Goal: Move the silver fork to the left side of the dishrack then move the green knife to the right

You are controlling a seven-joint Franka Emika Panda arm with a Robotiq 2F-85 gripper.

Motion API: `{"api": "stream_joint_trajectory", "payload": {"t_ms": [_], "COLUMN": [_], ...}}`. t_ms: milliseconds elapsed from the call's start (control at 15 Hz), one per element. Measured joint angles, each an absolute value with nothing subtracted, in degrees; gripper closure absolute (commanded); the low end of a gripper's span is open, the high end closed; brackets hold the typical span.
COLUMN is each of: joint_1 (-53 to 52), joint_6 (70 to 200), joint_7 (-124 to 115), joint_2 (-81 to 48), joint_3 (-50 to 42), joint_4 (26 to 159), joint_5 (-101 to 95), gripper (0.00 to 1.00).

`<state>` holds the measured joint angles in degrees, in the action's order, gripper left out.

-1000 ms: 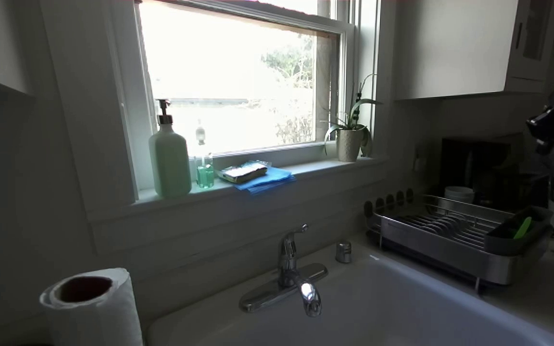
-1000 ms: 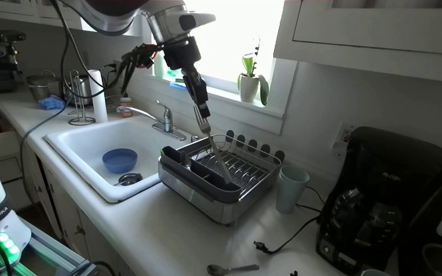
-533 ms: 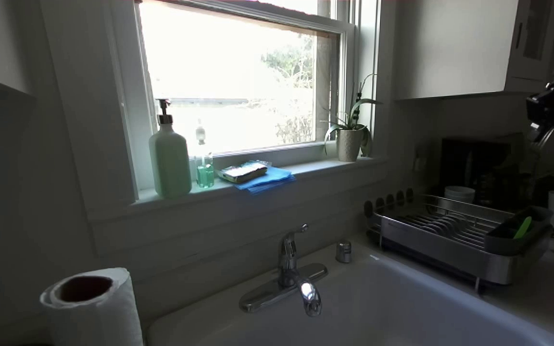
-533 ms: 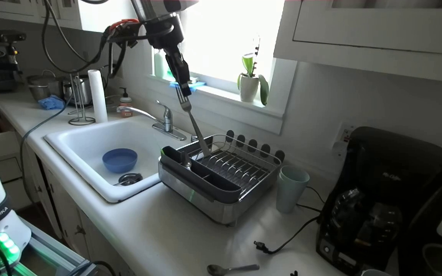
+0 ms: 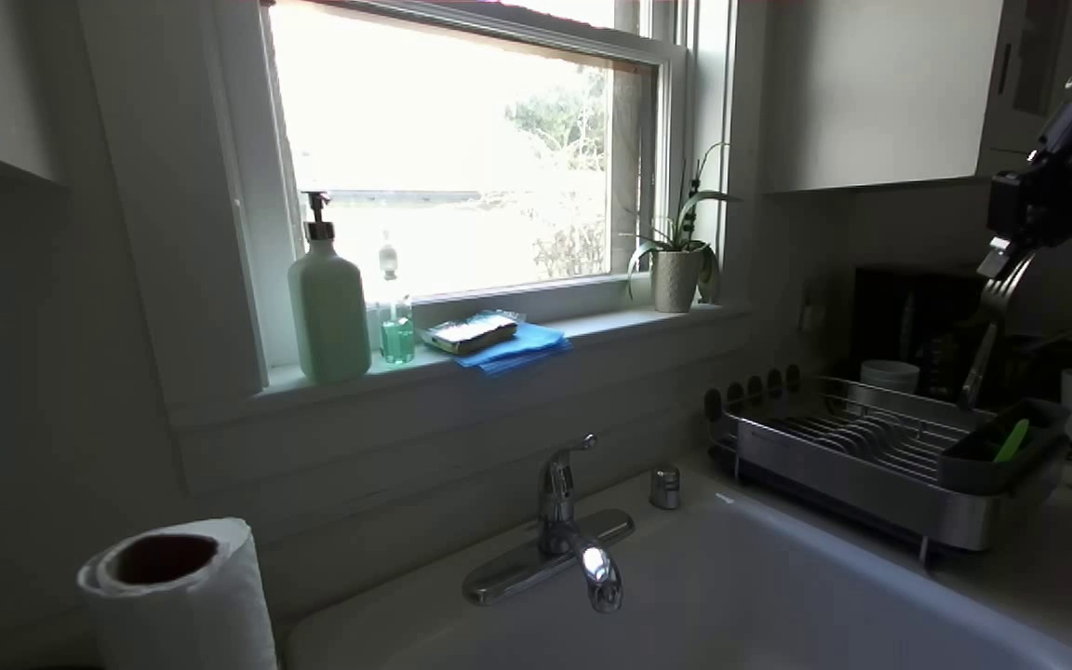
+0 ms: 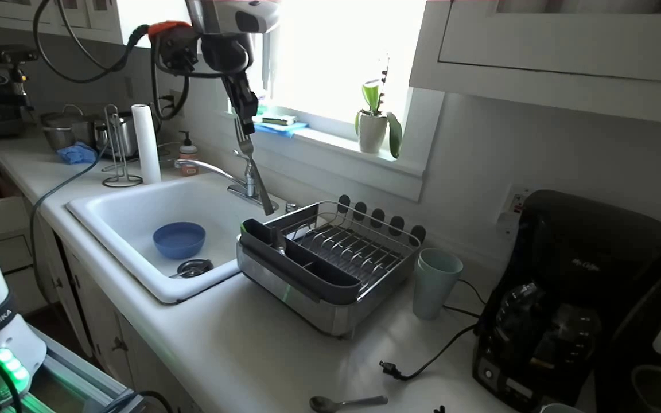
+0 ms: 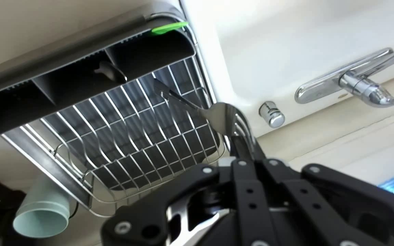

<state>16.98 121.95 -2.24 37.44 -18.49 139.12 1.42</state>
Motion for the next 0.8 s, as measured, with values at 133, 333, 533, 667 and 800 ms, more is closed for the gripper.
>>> {"api": "stream_joint_trajectory", "payload": {"t_ms": [133, 333, 533, 667, 800], "joint_1": [16.49, 16.38, 16.54, 16.55, 16.56], "joint_6": [119.95, 118.5, 118.64, 119.07, 120.09], "joint_7": [-1.74, -0.96, -0.31, 0.7, 1.81], "joint_2": [36.65, 34.81, 32.59, 30.92, 29.24], "joint_3": [-18.59, -18.92, -19.1, -19.5, -20.08], "joint_4": [139.11, 139.08, 138.91, 138.61, 138.37], "joint_5": [2.27, 2.39, 2.37, 2.37, 2.37], "gripper": [0.99, 0.99, 0.99, 0.99, 0.99]}}
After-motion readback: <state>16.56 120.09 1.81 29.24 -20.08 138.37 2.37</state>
